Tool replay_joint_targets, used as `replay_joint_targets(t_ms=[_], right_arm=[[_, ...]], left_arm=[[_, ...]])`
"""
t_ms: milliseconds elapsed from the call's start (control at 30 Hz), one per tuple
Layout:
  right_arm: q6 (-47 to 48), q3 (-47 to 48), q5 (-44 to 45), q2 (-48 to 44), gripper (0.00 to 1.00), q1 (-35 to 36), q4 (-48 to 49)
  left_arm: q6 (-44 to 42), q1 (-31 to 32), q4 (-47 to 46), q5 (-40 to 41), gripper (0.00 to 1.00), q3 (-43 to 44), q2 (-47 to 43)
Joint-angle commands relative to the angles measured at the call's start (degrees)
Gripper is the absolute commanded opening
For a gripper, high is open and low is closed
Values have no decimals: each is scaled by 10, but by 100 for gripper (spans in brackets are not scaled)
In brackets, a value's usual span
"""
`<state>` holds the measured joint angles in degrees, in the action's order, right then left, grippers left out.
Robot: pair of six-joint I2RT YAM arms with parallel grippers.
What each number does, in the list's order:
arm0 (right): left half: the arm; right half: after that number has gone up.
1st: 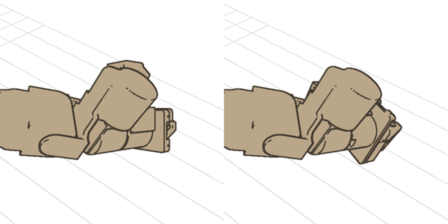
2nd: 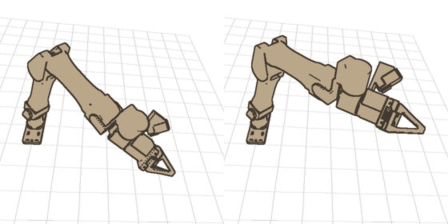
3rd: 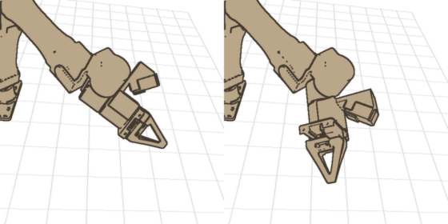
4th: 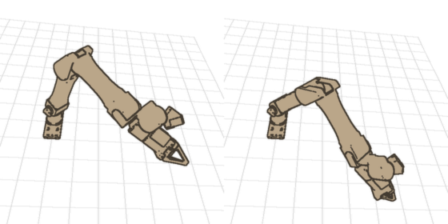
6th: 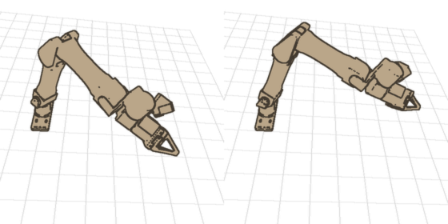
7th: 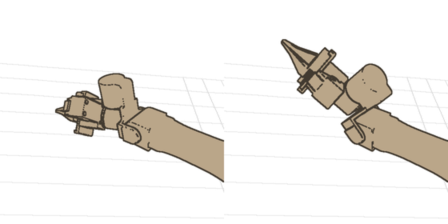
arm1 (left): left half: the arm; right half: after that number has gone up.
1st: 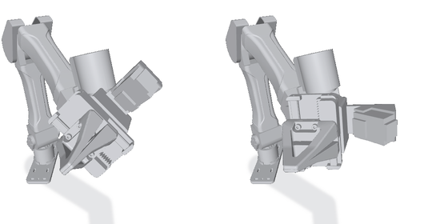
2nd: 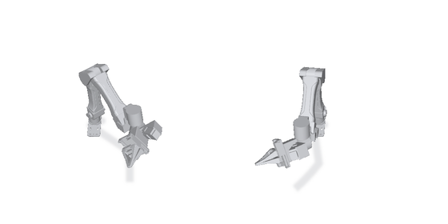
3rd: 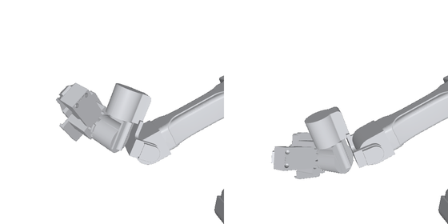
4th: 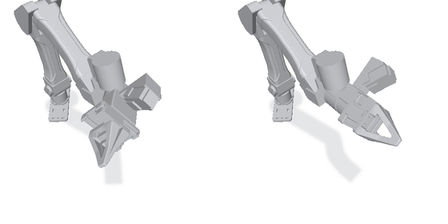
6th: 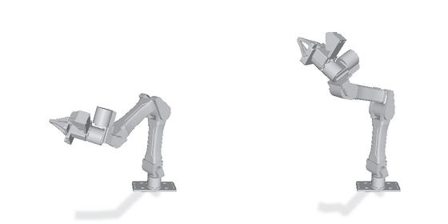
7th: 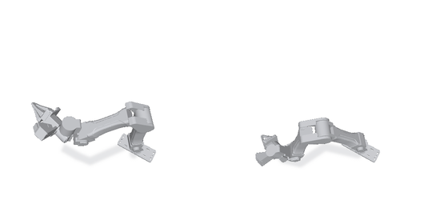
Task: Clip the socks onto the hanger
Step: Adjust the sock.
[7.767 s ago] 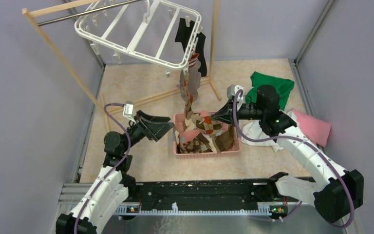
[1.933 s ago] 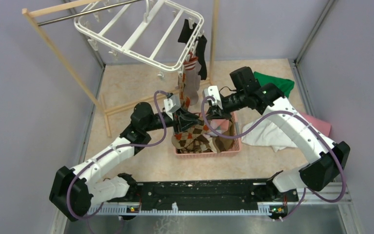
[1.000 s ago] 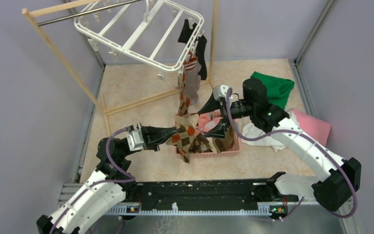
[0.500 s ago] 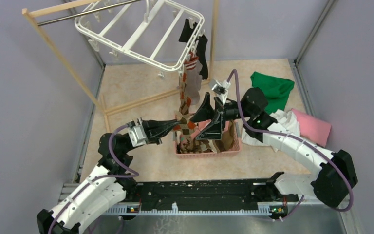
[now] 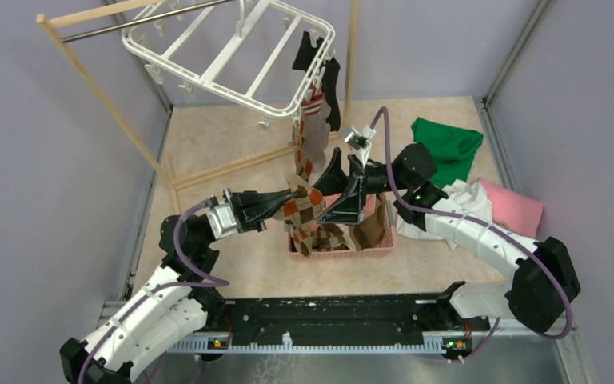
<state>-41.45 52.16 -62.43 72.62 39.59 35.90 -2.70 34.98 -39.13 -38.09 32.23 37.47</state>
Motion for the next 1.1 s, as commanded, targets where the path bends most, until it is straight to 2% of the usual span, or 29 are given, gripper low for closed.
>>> replay_joint_targets(t_ms=[0, 167, 367, 433, 633, 767, 900, 933, 1067], right_arm=[[-32, 41, 5, 12, 95, 2, 99], [-43, 66, 6, 16, 92, 2, 127], [-45, 75, 20, 14, 83, -7, 121], [-42, 76, 24, 14, 77, -10, 116], [-24, 65, 32, 11, 46, -10, 100], [3, 63, 33, 6, 17, -11, 87], [58, 66, 26, -1, 4, -10, 59], [84, 71, 25, -6, 3, -11, 36], [261, 95, 21, -28, 0, -10, -113]], left_arm=[[16, 2, -53, -18, 0, 10, 12], [25, 2, -61, -11, 0, -10, 12], [24, 2, -55, 10, 0, -34, -6], [26, 2, -52, 16, 0, -39, -9], [26, 2, -51, 25, 0, -43, -15], [26, 2, -43, 28, 0, -43, -16], [47, 1, -20, 40, 1, -42, -21], [50, 2, 0, 47, 9, -40, -25], [58, 1, 109, 76, 53, -19, -60]])
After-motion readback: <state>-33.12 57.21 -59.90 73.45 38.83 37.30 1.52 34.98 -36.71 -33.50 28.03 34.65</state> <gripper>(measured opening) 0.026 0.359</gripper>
